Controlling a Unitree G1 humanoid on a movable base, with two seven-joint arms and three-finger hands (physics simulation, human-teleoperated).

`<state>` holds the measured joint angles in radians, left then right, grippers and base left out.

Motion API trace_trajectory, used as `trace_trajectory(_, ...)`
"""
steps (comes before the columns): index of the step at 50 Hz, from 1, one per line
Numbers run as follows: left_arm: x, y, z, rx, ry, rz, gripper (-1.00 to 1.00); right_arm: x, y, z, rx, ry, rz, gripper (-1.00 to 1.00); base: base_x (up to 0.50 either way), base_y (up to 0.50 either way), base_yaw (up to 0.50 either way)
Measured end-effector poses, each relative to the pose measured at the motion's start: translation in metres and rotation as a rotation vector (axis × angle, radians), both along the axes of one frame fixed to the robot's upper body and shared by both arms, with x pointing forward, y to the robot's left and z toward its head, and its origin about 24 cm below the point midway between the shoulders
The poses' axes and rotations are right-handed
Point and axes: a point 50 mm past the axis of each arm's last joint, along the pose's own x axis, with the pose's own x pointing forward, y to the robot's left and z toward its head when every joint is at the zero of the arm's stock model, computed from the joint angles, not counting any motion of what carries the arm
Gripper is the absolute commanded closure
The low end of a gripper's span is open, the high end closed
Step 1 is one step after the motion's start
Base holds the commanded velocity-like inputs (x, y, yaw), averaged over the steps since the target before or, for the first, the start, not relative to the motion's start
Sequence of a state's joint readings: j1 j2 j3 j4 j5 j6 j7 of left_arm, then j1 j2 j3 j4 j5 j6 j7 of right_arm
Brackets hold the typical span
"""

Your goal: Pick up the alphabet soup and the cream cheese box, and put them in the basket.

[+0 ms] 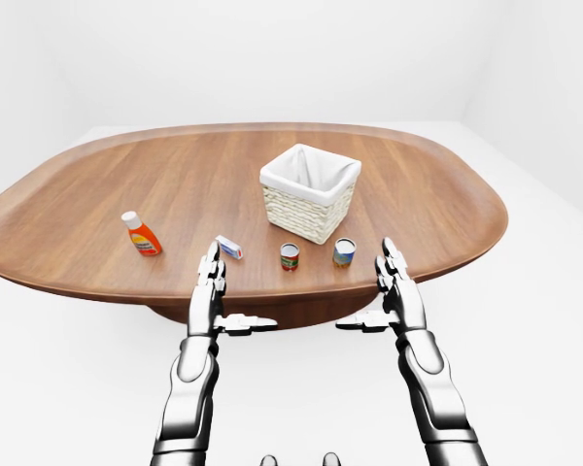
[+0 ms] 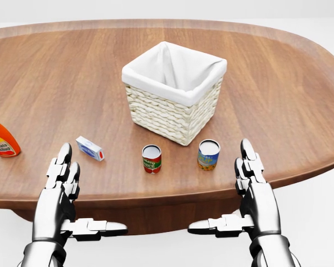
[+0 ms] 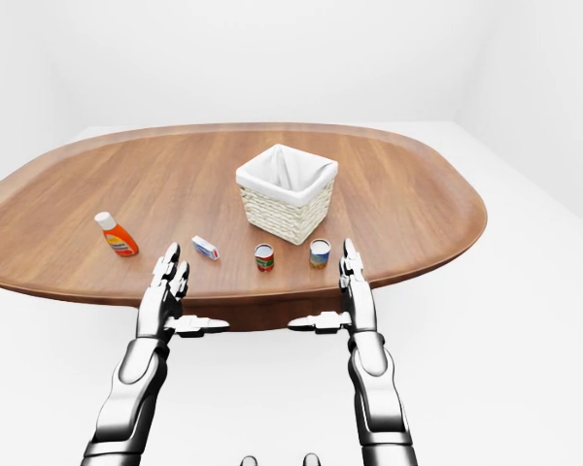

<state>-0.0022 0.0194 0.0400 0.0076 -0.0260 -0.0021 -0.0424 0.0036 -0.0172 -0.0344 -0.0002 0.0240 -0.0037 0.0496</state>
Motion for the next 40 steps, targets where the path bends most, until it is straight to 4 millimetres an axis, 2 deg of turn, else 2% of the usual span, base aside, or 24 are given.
trace_trajectory(17,0.0,0.0,0.0,-0.002,-0.001,-0.001,-1.0,0.0,0.0,0.0,-0.001,0.001,0.0,-1.0,0.0,-0.19,0.0)
trace_trajectory(28,0.001,0.0,0.0,-0.003,0.0,-0.001,-1.0,0.0,-0.001,0.001,0.004,-0.007,-0.011,-1.0,0.0,-0.02,0.0)
trace_trajectory(34,0.001,0.0,0.0,-0.004,0.0,-0.001,-1.0,0.0,-0.009,0.005,0.028,-0.033,-0.073,-1.0,0.0,0.0,0.0)
trace_trajectory(40,0.001,0.0,0.0,-0.004,0.0,-0.001,-1.0,0.0,-0.025,0.011,0.056,-0.065,-0.21,-1.0,0.0,0.0,0.0)
